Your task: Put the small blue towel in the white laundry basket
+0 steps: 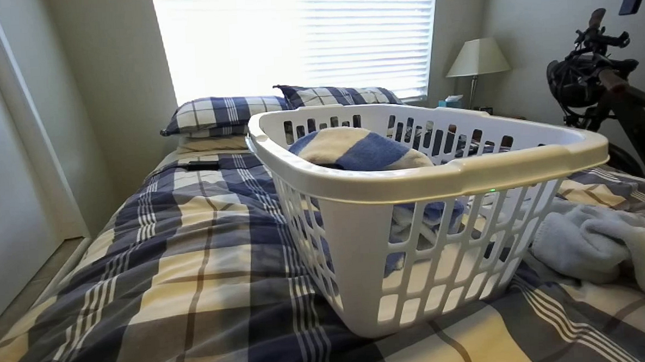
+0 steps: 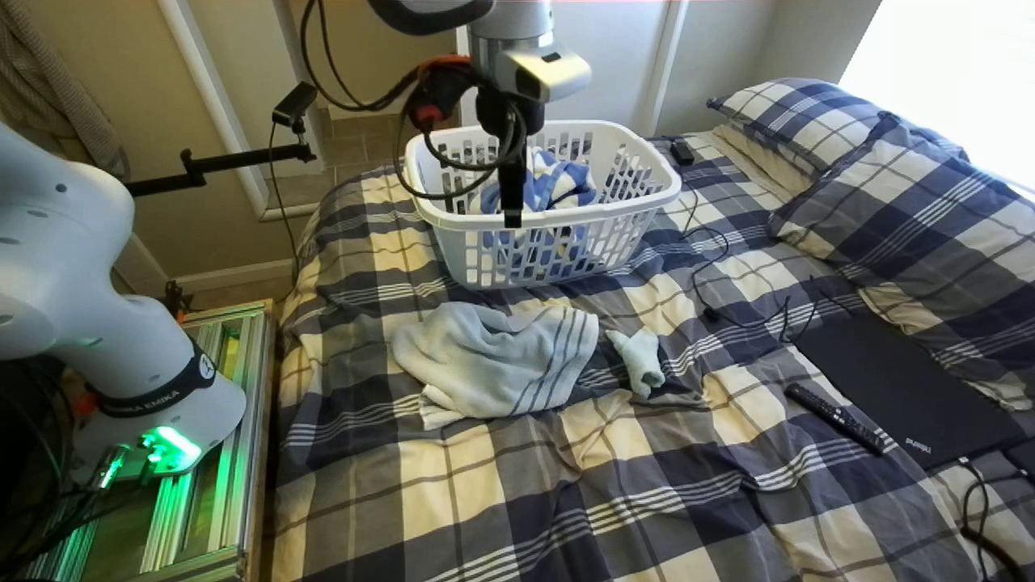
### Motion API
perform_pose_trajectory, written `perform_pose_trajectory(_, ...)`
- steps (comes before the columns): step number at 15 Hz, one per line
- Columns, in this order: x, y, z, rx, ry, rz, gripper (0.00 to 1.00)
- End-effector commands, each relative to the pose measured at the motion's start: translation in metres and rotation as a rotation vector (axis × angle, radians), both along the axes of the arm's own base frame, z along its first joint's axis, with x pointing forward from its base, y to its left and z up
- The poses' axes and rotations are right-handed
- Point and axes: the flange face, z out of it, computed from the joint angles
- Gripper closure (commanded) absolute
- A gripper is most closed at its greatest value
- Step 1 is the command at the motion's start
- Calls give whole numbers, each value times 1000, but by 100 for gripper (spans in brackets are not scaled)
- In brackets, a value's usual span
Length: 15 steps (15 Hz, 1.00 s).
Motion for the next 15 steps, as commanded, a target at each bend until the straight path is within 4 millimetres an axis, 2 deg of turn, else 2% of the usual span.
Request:
perform_pose_trajectory(1, 36, -20, -16, -49, 54, 122, 0)
perform_pose_trajectory(4, 61, -16, -36, -82, 41, 231, 0)
perform_pose_trajectory(5, 39, -19, -29, -41, 43, 168, 0)
perform_pose_trajectory(8, 56, -15, -42, -57, 53, 206, 0)
perform_pose_trajectory(15, 63, -16, -42, -51, 37, 221, 0)
